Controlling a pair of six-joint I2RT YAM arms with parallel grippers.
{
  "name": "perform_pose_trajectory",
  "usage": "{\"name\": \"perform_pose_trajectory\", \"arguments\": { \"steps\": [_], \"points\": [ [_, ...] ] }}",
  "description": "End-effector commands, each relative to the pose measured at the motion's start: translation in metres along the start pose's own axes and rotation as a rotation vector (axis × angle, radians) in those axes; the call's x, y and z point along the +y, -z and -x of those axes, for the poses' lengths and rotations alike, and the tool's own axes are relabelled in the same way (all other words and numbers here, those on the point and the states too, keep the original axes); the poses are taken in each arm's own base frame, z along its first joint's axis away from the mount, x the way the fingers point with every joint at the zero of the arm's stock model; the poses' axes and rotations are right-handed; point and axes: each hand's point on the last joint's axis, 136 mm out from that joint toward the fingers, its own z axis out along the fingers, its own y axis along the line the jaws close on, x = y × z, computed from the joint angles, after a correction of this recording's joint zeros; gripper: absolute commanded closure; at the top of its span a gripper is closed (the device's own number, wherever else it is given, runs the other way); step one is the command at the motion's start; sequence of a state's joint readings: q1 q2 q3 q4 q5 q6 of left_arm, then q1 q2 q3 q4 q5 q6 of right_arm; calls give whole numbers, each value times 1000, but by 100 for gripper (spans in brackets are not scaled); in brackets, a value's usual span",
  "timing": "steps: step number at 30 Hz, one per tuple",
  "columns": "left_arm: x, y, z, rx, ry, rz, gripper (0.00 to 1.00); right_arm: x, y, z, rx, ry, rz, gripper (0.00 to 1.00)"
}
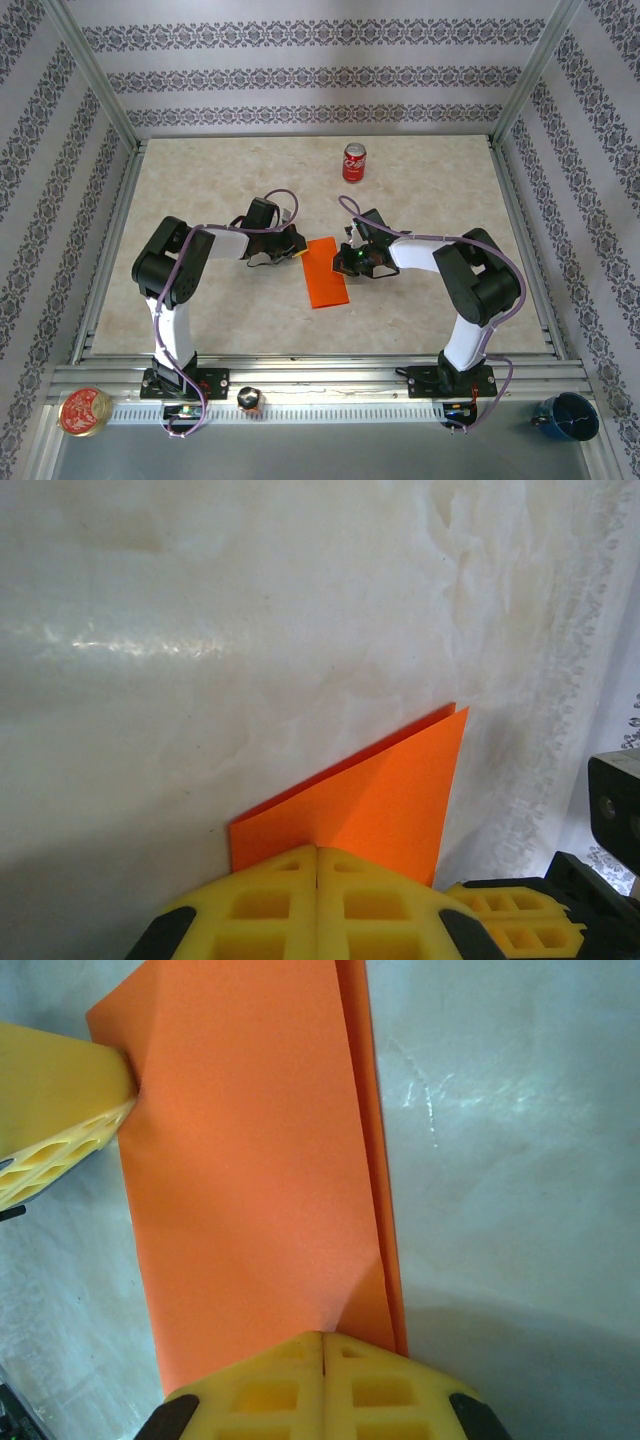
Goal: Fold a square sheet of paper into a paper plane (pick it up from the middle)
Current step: Fold the paper in half at the center of the table.
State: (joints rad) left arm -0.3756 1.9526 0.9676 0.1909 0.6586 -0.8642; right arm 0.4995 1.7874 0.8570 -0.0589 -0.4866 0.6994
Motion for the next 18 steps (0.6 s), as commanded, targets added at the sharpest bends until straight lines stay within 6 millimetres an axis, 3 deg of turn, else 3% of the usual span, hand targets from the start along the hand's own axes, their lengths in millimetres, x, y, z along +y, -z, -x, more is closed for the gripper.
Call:
{"name": "perform_pose_trajectory", "arguments": {
  "steps": [1,8,14,18],
  "points": [
    [46,7,16,-59,75,148,97,-69,-6,-47,135,-104,-233,100],
    [45,18,35,-102,114,180,95,-69,-7,-47,135,-107,-233,100],
    [11,27,42,-107,89,87,94,-69,-7,-47,136,-105,-232,100],
    [-20,42,32,-117,30,33,93,-67,-7,-45,132,-106,-227,100]
  ]
}}
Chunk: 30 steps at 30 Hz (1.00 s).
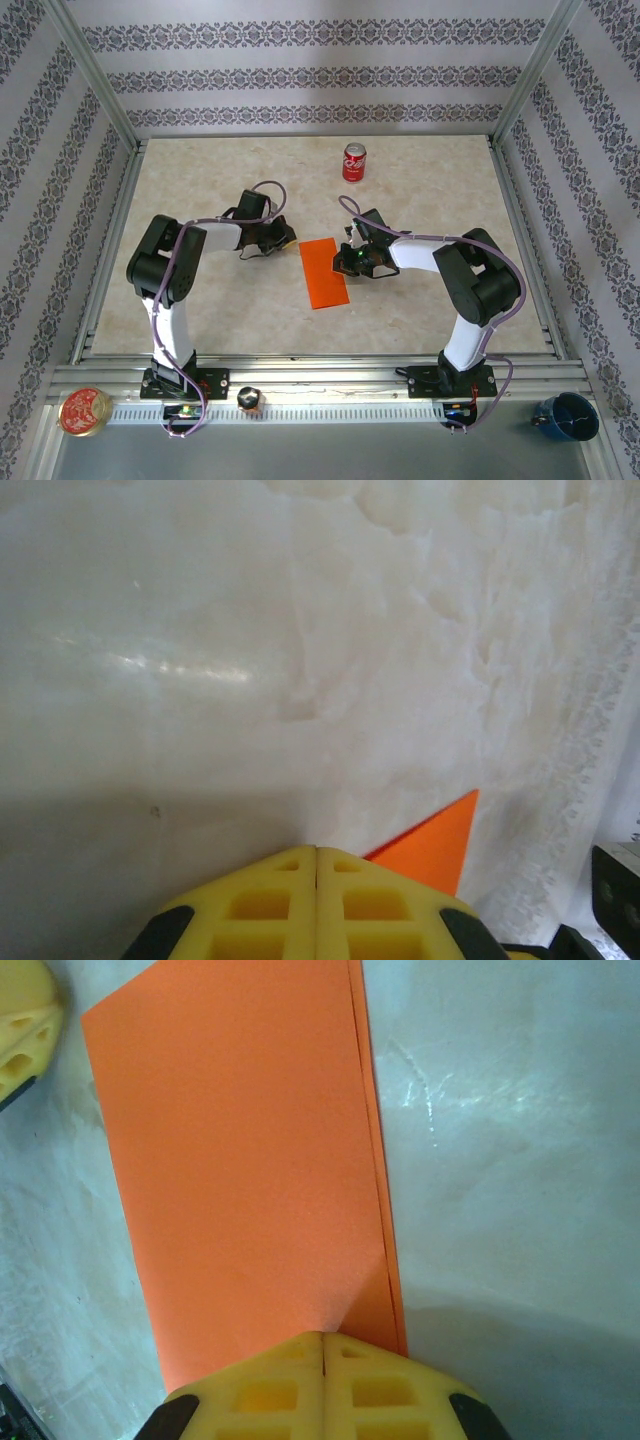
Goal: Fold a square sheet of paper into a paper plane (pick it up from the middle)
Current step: Fold the paper in half at the center of the table.
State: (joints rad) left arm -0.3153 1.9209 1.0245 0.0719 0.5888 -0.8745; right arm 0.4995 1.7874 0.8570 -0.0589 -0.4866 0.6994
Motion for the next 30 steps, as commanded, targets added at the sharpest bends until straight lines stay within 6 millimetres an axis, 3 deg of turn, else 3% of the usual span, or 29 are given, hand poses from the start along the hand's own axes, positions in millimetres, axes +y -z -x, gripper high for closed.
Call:
{"name": "perform_pose_trajectory", "arguments": {
  "steps": [1,6,9,15,22,25,30],
  "points": [
    [-33,24,-6,-33,-48,-50,93,-67,-6,-45,129,-107,-228,100],
    [-57,17,-53,44,-120,-90,93,-65,-5,-42,120,-107,-229,100],
    [-55,5,-73,78,-125,-105,93,-66,-5,-43,123,-107,-230,100],
    [-27,-14,-81,95,-75,-74,93,-66,-5,-43,124,-106,-232,100],
    [13,-19,-97,137,-77,36,94,-70,-7,-45,123,-117,-242,100],
    [11,-16,-98,139,-90,33,93,-70,-6,-44,122,-118,-241,100],
    [-22,2,-93,123,-125,-43,91,-69,-5,-43,116,-118,-243,100]
  ]
}}
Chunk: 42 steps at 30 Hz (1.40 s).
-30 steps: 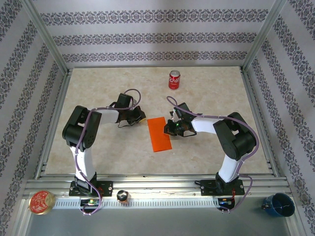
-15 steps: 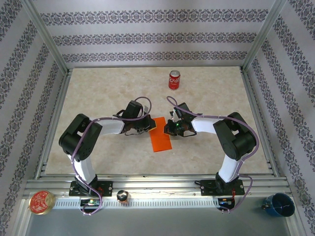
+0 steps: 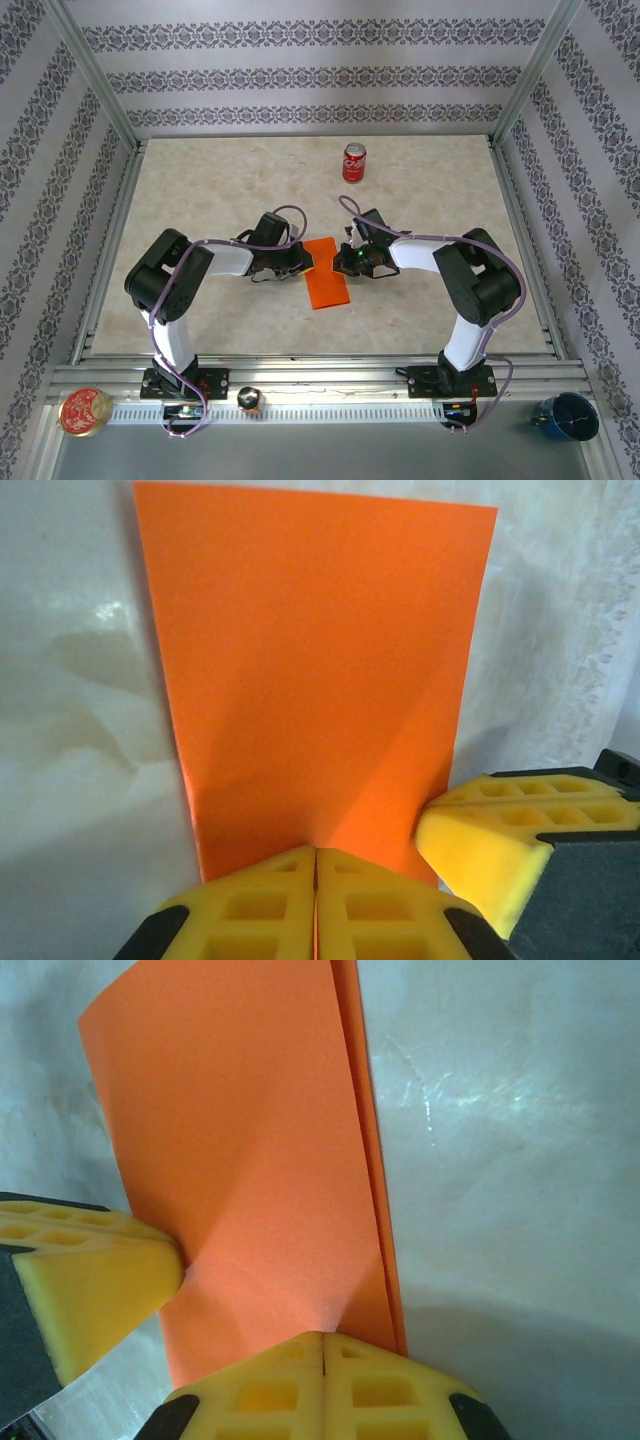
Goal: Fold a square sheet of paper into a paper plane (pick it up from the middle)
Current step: Fold the paper in half at the center of the table.
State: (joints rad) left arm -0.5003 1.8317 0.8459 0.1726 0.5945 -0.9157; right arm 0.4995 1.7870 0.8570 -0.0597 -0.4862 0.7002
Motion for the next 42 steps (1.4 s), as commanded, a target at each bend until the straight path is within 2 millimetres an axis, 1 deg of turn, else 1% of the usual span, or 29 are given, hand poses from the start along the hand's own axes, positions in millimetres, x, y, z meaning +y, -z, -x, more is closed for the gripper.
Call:
{"name": "perform_pose_trajectory", "arguments": {
  "steps": [1,3,5,6,8,10,13,18,20,22,25,29,33,35,37,39,42],
  "points": [
    [-15,17,0,-14,-39,-26,92,-69,-5,-44,116,-118,-243,100],
    [-20,21,-3,-12,-29,-58,94,-69,-6,-43,115,-117,-242,100],
    [-29,21,-10,12,-20,-106,95,-70,-6,-44,115,-122,-245,100],
    [-32,20,-15,24,-21,-120,97,-70,-6,-44,113,-124,-244,100],
    [-34,18,-24,40,-28,-119,98,-70,-6,-44,113,-123,-244,100],
    [-30,13,-33,57,-27,-108,100,-70,-5,-44,112,-121,-244,100],
    [-20,6,-46,82,-12,-86,100,-70,-5,-44,113,-123,-244,100],
    [15,0,-62,90,28,0,100,-71,-6,-45,113,-125,-247,100],
    [22,0,-67,93,30,10,100,-72,-6,-45,112,-125,-248,100],
    [18,3,-68,89,5,-10,100,-72,-6,-45,112,-127,-250,100],
    [8,9,-68,84,-30,-37,100,-72,-6,-44,110,-128,-249,100],
    [-12,18,-71,88,-72,-80,100,-71,-6,-44,110,-127,-248,100],
    [-32,18,-80,126,-108,-115,100,-71,-6,-43,107,-128,-248,100],
    [-38,15,-83,132,-110,-130,100,-71,-6,-43,106,-129,-248,100],
    [-34,9,-87,149,-97,-118,100,-72,-6,-43,105,-132,-248,100],
    [-26,4,-93,167,-87,-101,100,-72,-7,-43,104,-133,-247,100],
    [-19,-3,-104,192,-60,-120,100,-72,-7,-44,108,-132,-250,100]
  ]
}}
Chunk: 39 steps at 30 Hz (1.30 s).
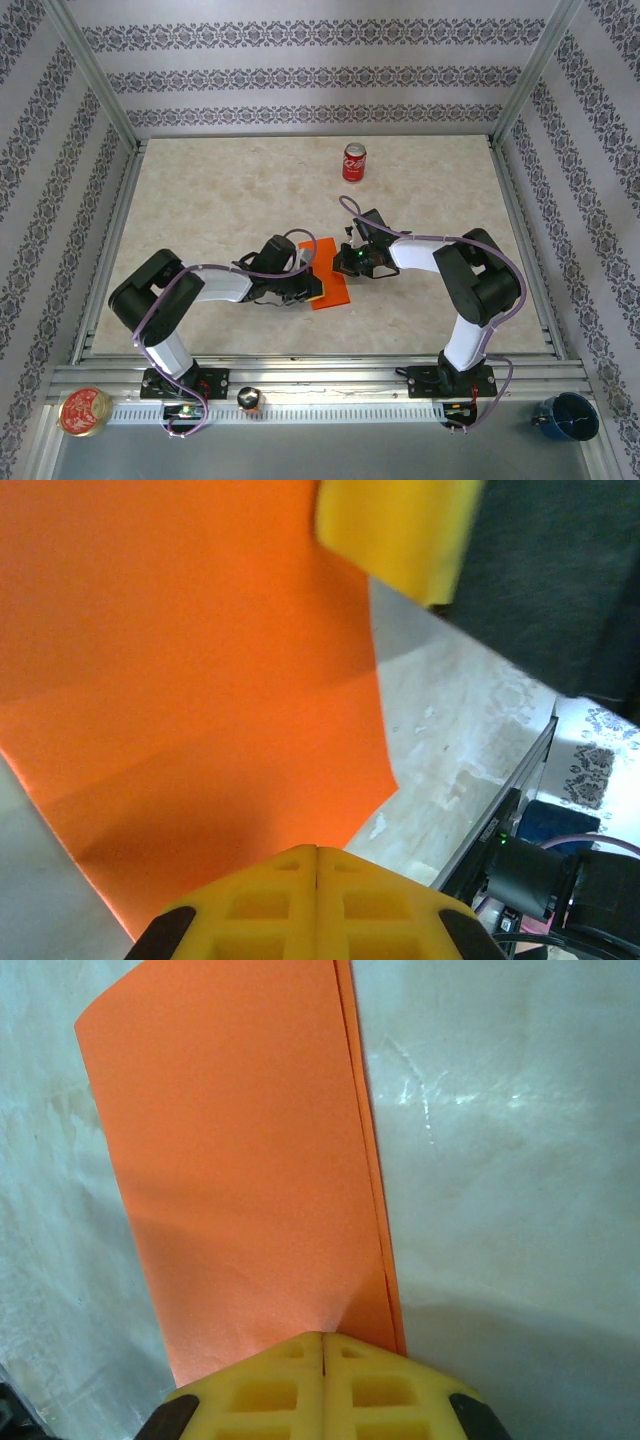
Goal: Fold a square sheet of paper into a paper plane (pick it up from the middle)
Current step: Fold the paper in half at the center of the table, then fold the triangle a second time at the center of the table.
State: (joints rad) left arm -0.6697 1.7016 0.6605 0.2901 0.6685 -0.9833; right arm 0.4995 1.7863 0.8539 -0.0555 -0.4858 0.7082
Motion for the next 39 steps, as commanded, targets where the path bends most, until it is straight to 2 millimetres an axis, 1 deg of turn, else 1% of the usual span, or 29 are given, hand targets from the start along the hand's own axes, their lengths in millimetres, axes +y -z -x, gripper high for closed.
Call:
{"name": "perform_pose_trajectory", "arguments": {
  "steps": [1,5,6,9,11,15,17,18,21,23,24,26,29,31,33,35,38,39],
  "points": [
    [4,-10,-16,41,20,-29,100,-73,-6,-44,108,-126,-253,100],
    [13,-16,-37,117,14,-33,100,-74,-7,-45,114,-130,-252,100],
    [16,-15,-41,125,13,-22,100,-74,-7,-44,112,-129,-251,100],
    [36,-7,-50,128,13,63,100,-75,-7,-44,113,-130,-254,100],
    [43,-2,-55,141,4,103,100,-75,-7,-44,112,-129,-256,100],
    [43,7,-60,158,-29,130,100,-73,-7,-43,114,-128,-252,100],
    [35,15,-58,142,-62,136,100,-71,-7,-42,117,-124,-247,100],
    [28,19,-55,126,-87,125,100,-69,-7,-41,116,-121,-240,100],
    [-6,37,-36,34,-175,86,99,-58,-4,-38,110,-100,-202,100],
    [-24,49,-13,-68,-209,89,99,-47,-2,-31,89,-80,-172,100],
    [-27,53,-1,-110,-208,95,99,-40,0,-27,84,-70,-155,100],
    [-26,58,28,-180,-155,102,99,-23,5,-18,69,-47,-114,100],
    [-22,55,66,-215,-66,70,100,-2,20,-9,20,-19,-65,100],
    [-21,50,86,-223,-45,56,100,11,31,-6,-5,2,-28,93],
    [-25,42,100,-210,-55,50,100,23,43,-6,-20,22,13,90],
    [-23,33,109,-195,-60,71,100,24,53,-9,-39,17,23,85],
    [-19,21,119,-182,-56,73,100,12,64,-19,-56,-48,20,82],
    [-18,19,121,-178,-53,75,100,10,66,-24,-55,-67,27,79]
  ]
}}
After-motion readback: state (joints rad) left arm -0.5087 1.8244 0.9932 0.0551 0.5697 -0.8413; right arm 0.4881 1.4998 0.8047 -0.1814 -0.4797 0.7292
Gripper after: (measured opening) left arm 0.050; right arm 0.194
